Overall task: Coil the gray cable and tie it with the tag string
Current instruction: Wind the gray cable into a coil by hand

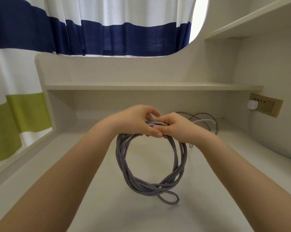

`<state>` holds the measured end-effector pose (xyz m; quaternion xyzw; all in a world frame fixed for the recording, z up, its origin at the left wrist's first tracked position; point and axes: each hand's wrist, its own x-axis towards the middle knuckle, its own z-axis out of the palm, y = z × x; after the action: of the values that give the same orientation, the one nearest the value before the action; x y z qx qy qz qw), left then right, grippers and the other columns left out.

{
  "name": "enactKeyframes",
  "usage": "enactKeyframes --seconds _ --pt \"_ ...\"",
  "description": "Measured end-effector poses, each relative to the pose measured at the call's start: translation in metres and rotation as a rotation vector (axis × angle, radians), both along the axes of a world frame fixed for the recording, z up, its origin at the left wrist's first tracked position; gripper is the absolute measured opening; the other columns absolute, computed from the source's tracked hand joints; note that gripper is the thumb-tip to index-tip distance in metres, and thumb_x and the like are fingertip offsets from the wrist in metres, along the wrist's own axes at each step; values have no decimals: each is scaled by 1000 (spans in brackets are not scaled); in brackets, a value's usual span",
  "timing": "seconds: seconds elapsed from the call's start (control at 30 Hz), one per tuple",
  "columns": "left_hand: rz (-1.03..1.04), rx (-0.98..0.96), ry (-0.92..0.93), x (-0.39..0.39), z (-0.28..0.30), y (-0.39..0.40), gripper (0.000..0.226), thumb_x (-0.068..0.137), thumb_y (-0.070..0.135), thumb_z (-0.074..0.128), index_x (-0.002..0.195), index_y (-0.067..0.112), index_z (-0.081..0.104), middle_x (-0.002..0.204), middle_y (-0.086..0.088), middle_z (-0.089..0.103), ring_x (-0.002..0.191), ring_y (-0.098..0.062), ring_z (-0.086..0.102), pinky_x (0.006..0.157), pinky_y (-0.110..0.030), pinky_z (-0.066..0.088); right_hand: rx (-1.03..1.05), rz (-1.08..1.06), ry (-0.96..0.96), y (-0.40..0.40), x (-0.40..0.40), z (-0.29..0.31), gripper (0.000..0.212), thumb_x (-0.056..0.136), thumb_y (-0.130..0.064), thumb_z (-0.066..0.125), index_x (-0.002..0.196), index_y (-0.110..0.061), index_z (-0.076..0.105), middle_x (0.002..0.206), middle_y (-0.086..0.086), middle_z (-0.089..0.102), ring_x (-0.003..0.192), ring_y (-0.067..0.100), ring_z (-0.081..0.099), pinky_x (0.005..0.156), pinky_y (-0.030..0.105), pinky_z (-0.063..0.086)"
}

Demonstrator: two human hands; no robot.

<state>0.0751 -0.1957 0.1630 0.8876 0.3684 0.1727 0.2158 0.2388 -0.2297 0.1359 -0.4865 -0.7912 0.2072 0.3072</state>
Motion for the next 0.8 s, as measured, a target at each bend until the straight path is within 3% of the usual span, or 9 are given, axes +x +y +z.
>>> enactKeyframes --seconds 0.13,0.23,0.3,0.4,0.47,0.57,0.67,0.8 --pt "-50 -35 111 4 -1 3 30 69 39 74 88 18 66 70 6 68 50 -9 57 50 -20 48 -16 28 -15 -2 -1 1 20 90 -28 54 90 -18 71 80 20 67 65 16 52 65 32 43" --pt "-83 -71 47 2 -4 5 25 70 39 72 85 19 69 74 3 72 46 -9 52 49 -19 44 -31 48 -24 -1 2 1 24 89 -33 54 81 -19 72 63 0 63 56 7 51 60 24 42" --pt "-92 -93 4 -1 -7 4 18 75 41 67 80 24 69 74 3 74 44 -8 50 47 -17 42 -33 20 -44 1 6 1 31 84 -43 55 69 -19 68 55 -4 57 50 6 48 56 25 39" --pt "-15 -45 -27 -8 -11 6 38 80 52 55 70 18 68 48 4 65 36 -8 43 43 -13 36 -37 -51 -77 6 17 0 59 72 -67 53 58 -10 59 52 2 51 50 13 44 56 28 36" --pt "28 -29 -48 -13 -11 9 52 83 56 48 59 12 64 41 1 54 34 -11 40 41 -14 34 -60 -37 -33 6 25 0 66 68 -76 47 56 -13 61 50 0 53 50 14 46 58 25 38" --pt "45 -103 -106 -17 -13 11 48 85 51 48 58 14 60 45 2 51 33 -12 37 40 -17 34 -95 -54 16 6 36 3 56 73 -68 46 57 -19 67 52 -3 56 51 13 45 62 26 38" --pt "70 -154 -146 -18 -17 13 40 87 45 52 59 18 64 42 7 47 34 -11 33 38 -18 30 -78 -139 -92 9 40 6 37 86 -36 59 50 -29 66 44 -11 51 51 12 40 60 29 35" --pt "170 -61 -148 -17 -21 17 49 88 43 53 70 -2 62 47 0 47 33 -10 34 38 -16 30 -7 -288 -175 14 39 12 34 86 -30 57 55 -17 63 52 0 50 53 18 40 59 30 36"
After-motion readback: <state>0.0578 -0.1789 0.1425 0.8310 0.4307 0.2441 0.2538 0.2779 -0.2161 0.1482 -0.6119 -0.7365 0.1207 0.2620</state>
